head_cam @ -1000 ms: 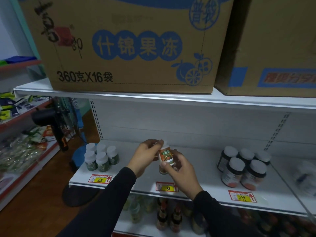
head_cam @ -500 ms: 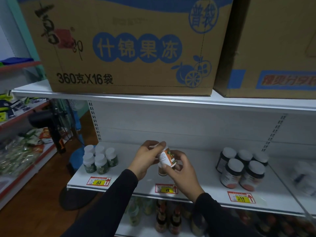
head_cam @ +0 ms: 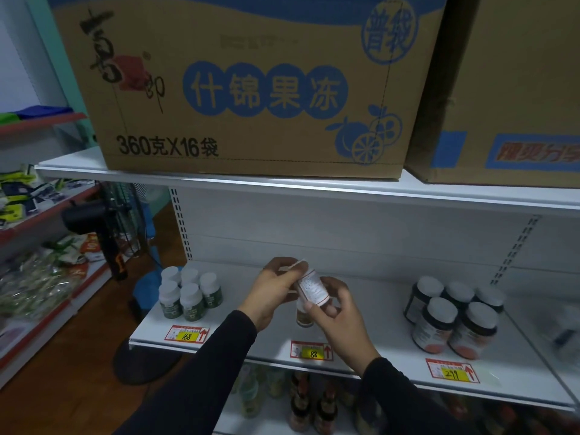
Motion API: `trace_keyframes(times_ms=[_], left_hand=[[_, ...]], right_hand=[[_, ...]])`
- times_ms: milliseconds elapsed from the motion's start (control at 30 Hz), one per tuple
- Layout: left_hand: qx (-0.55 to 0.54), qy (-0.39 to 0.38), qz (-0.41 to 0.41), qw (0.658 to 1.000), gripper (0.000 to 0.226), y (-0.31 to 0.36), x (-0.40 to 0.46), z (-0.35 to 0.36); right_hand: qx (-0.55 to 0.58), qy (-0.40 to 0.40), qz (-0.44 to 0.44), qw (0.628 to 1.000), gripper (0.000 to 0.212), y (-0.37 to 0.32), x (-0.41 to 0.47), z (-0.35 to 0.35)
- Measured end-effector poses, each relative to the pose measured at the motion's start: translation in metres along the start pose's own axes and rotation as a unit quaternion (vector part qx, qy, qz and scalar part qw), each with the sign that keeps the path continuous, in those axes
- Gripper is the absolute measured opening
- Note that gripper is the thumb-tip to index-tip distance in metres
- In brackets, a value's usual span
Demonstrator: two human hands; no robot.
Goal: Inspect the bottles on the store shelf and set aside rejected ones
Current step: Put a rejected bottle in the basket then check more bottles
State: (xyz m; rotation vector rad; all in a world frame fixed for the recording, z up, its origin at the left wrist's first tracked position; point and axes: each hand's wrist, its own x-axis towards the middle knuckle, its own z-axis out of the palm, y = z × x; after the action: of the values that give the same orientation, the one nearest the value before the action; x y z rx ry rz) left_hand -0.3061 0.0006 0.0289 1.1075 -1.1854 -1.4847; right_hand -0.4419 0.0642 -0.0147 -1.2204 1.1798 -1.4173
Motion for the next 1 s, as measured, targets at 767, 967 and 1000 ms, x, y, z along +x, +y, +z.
trace_keyframes(times_ms=[767, 967, 1000], left_hand=[[-0.015, -0.030, 0.015, 0.999, 0.022, 0.0026, 0.0053, -0.0027], [-0.028, 0.006, 0.017, 0.999, 0.024, 0.0033, 0.0045, -0.0005], [-0.021, 0.003, 0.016, 1.000, 0.025, 0.0037, 0.0039, -0.0004]], right_hand=[[-0.013, 0.002, 0.008, 1.000, 0.028, 0.0011, 0.0069, -0.0035], [-0.020, -0.017, -0.003, 1.000, 0.043, -0.0011, 0.0070, -0.0066], [-0.020, -0.014, -0.002, 1.000, 0.042, -0.0011, 0.0076, -0.0066]])
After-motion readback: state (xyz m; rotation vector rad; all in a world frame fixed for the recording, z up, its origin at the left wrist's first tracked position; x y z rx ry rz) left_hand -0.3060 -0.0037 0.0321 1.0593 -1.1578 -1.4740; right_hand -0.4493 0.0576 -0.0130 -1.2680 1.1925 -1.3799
